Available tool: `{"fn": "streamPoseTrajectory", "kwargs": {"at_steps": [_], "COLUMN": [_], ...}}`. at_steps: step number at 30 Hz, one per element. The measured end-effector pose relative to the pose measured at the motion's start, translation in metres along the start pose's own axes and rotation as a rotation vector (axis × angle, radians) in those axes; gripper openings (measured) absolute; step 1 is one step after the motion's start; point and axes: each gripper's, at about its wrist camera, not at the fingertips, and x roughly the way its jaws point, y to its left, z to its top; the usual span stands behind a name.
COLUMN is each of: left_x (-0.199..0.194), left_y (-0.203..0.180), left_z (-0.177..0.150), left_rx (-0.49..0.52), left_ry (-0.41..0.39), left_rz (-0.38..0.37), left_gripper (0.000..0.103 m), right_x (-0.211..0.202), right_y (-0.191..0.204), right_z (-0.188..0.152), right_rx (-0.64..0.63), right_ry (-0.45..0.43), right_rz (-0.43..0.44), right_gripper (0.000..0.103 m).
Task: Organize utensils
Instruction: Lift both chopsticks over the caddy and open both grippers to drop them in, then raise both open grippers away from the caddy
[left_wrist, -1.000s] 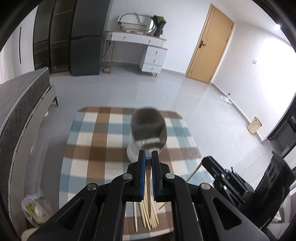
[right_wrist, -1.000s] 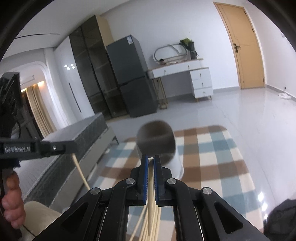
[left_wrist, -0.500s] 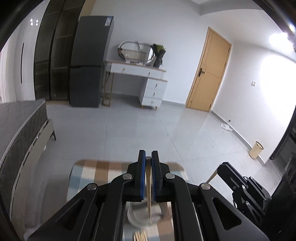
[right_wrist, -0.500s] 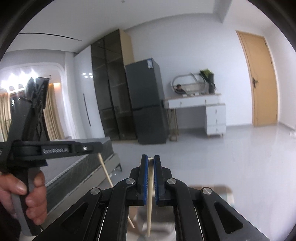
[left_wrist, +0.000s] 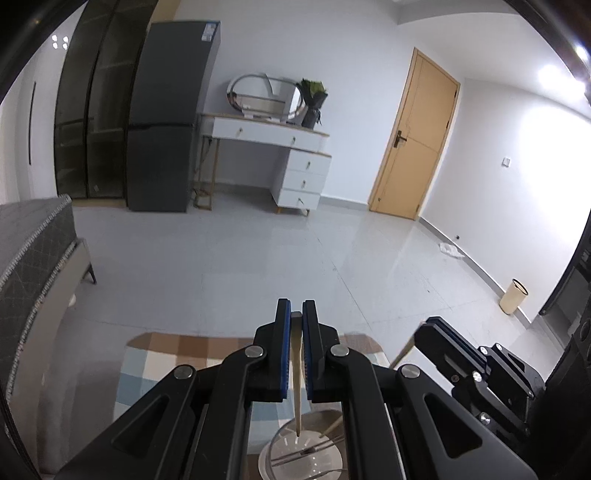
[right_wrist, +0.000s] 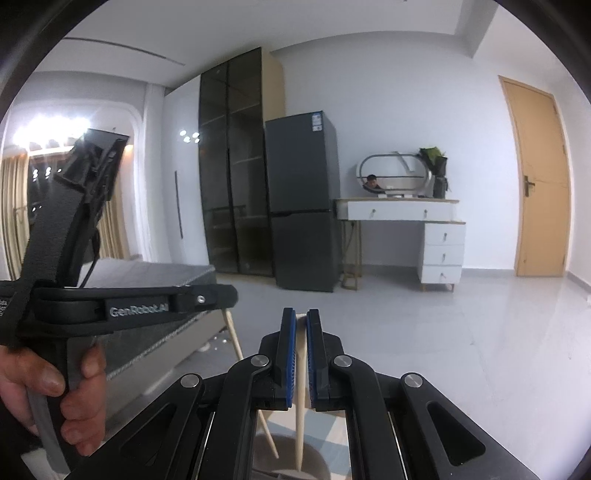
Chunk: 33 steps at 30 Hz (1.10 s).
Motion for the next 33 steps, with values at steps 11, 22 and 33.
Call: {"fn": "streamPoseTrajectory", "kwargs": {"at_steps": [11, 22, 33], "left_x": [-0.012, -0.11, -0.157], "left_y": [-0.005, -0.009, -0.034], "left_z": [-0.011, -0.017, -0.05], "left_rx": [0.031, -0.038, -0.009], "left_ry": [0.131, 0.025, -0.053], "left_rz": [-0.053, 0.064, 0.189], "left_gripper": [0.019, 0.067, 0.085], "right_x": [0.007, -0.072, -0.153], "right_y": [0.008, 0.005, 0.033], "right_z": [-0.038, -0.03, -0.039], "right_rx": [-0.038, 0.104, 0.164], "right_ry": [0.113, 0.073, 0.038], "right_rz": [0.069, 0.079, 0.022], "right_gripper": [0.007, 0.05, 0.084]}}
